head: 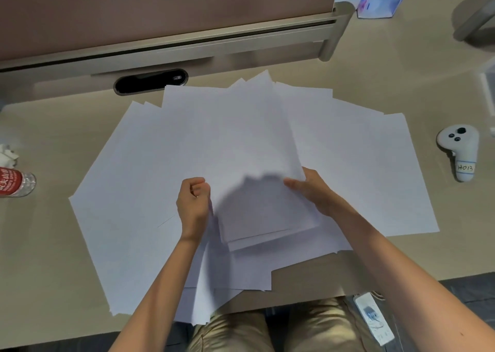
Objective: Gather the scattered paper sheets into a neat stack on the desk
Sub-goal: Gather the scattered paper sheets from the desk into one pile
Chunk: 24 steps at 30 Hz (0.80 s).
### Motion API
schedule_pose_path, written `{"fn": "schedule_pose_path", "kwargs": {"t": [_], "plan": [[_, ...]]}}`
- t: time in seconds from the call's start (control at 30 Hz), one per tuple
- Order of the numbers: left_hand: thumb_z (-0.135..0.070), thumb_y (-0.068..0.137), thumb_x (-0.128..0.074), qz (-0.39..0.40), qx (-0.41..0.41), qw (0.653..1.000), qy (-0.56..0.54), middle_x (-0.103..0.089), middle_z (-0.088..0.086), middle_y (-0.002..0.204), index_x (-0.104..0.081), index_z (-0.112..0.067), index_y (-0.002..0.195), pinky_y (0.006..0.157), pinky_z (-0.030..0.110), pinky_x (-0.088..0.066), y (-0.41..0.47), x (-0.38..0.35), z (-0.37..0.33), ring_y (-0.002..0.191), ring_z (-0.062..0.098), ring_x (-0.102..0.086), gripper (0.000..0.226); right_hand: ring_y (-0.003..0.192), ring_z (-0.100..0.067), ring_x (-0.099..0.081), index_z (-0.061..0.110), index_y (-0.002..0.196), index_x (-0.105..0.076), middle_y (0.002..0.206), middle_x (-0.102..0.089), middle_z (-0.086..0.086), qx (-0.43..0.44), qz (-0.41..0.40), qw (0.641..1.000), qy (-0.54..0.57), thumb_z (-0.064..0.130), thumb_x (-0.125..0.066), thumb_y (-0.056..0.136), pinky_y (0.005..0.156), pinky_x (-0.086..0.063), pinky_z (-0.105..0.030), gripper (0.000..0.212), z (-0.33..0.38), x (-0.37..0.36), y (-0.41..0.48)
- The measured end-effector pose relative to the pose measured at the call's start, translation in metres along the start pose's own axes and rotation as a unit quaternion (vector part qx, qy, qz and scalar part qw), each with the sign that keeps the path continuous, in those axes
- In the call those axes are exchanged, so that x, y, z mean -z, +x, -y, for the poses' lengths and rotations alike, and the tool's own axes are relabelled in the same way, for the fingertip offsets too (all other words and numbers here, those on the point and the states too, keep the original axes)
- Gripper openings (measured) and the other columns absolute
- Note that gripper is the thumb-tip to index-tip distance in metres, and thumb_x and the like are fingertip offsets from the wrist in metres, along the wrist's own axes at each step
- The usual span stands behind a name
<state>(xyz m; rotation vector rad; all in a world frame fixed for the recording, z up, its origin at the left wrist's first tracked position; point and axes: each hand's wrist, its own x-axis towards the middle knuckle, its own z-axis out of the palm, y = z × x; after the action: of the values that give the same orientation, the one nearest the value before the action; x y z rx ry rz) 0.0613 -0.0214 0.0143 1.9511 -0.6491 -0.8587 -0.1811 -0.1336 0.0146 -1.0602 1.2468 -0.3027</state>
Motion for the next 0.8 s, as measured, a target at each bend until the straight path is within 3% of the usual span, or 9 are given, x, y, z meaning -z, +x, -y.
{"fn": "schedule_pose_path", "kwargs": {"t": [0.13, 0.27, 0.3, 0.4, 0.43, 0.57, 0.63, 0.7, 0.8], "plan": [[-0.039, 0.082, -0.071, 0.026, 0.067, 0.997, -0.027, -0.057, 0.004, 0.119, -0.052, -0.015, 0.120, 0.098, 0.035, -0.048, -0.022, -0.016, -0.013, 0.110, 0.018, -0.057, 0.048, 0.104, -0.014, -0.062, 0.022, 0.118, -0.060, 0.113, -0.067, 0.004, -0.019, 0.022, 0.999, 0.025, 0.019, -0.062, 0.092, 0.086, -0.049, -0.026, 0.026, -0.003, 0.035, -0.014], [-0.054, 0.079, -0.070, 0.129, 0.163, 0.968, -0.139, -0.058, -0.012, 0.131, -0.053, -0.017, 0.134, 0.113, 0.036, -0.033, -0.035, -0.029, -0.037, 0.126, 0.005, -0.049, 0.068, 0.096, -0.007, -0.068, 0.022, 0.115, -0.063, 0.108, -0.071, 0.006, -0.040, 0.069, 0.996, 0.037, 0.019, -0.064, 0.090, 0.072, -0.052, -0.017, 0.025, 0.001, 0.057, -0.030], [-0.057, 0.077, -0.070, 0.154, 0.207, 0.951, -0.169, -0.056, -0.015, 0.135, -0.055, -0.021, 0.135, 0.113, 0.033, -0.031, -0.039, -0.030, -0.041, 0.129, 0.002, -0.047, 0.070, 0.097, -0.010, -0.069, 0.021, 0.114, -0.065, 0.109, -0.072, 0.003, -0.044, 0.096, 0.994, 0.043, 0.016, -0.066, 0.088, 0.075, -0.054, -0.019, 0.027, 0.001, 0.061, -0.032], [-0.034, 0.089, -0.062, 0.237, 0.268, 0.905, -0.232, -0.073, -0.010, 0.109, -0.077, -0.023, 0.101, 0.084, 0.027, -0.051, -0.053, -0.034, -0.052, 0.101, 0.007, -0.068, 0.022, 0.104, -0.018, -0.068, 0.016, 0.120, -0.064, 0.113, -0.071, -0.001, -0.050, 0.160, 0.986, 0.010, 0.011, -0.070, 0.084, 0.090, -0.053, -0.031, 0.037, -0.001, 0.072, -0.036], [-0.027, 0.090, -0.062, 0.258, 0.267, 0.900, -0.230, -0.074, -0.006, 0.107, -0.078, -0.021, 0.100, 0.082, 0.031, -0.052, -0.058, -0.036, -0.054, 0.099, 0.012, -0.070, 0.020, 0.105, -0.017, -0.067, 0.016, 0.121, -0.064, 0.113, -0.071, 0.000, -0.052, 0.171, 0.984, -0.017, 0.011, -0.071, 0.083, 0.092, -0.052, -0.030, 0.039, -0.001, 0.074, -0.038], [-0.020, 0.083, -0.074, 0.218, 0.224, 0.939, -0.142, -0.070, 0.004, 0.118, -0.059, -0.011, 0.127, 0.098, 0.042, -0.050, -0.067, -0.045, -0.039, 0.111, 0.024, -0.065, 0.047, 0.095, -0.010, -0.068, 0.015, 0.114, -0.067, 0.105, -0.072, 0.002, -0.025, 0.190, 0.976, -0.104, 0.013, -0.075, 0.081, 0.078, -0.052, -0.018, 0.034, -0.006, 0.081, -0.044], [-0.021, 0.080, -0.077, 0.161, 0.232, 0.950, -0.130, -0.069, 0.008, 0.118, -0.056, -0.007, 0.128, 0.093, 0.040, -0.052, -0.073, -0.048, -0.031, 0.108, 0.026, -0.066, 0.054, 0.071, -0.008, -0.062, 0.016, 0.085, -0.066, 0.082, -0.066, 0.004, -0.004, 0.162, 0.978, -0.132, 0.015, -0.076, 0.080, 0.062, -0.046, -0.016, 0.011, -0.008, 0.081, -0.042], [-0.013, 0.085, -0.072, 0.130, 0.230, 0.955, -0.132, -0.068, 0.011, 0.117, -0.056, -0.004, 0.127, 0.087, 0.036, -0.054, -0.081, -0.054, -0.026, 0.102, 0.025, -0.068, 0.046, 0.060, -0.009, -0.049, 0.020, 0.060, -0.051, 0.065, -0.052, 0.006, 0.038, 0.082, 0.984, -0.154, 0.011, -0.075, 0.079, 0.058, -0.041, -0.025, 0.032, -0.015, 0.086, -0.034], [-0.003, 0.090, -0.063, 0.092, 0.225, 0.963, -0.115, -0.066, 0.012, 0.112, -0.057, 0.000, 0.123, 0.084, 0.031, -0.047, -0.092, -0.063, -0.023, 0.095, 0.025, -0.064, 0.034, 0.089, -0.013, -0.061, 0.025, 0.083, -0.069, 0.093, -0.065, 0.008, 0.090, -0.089, 0.950, -0.287, 0.014, -0.067, 0.076, 0.075, -0.046, -0.029, 0.013, -0.015, 0.101, -0.023]]}}
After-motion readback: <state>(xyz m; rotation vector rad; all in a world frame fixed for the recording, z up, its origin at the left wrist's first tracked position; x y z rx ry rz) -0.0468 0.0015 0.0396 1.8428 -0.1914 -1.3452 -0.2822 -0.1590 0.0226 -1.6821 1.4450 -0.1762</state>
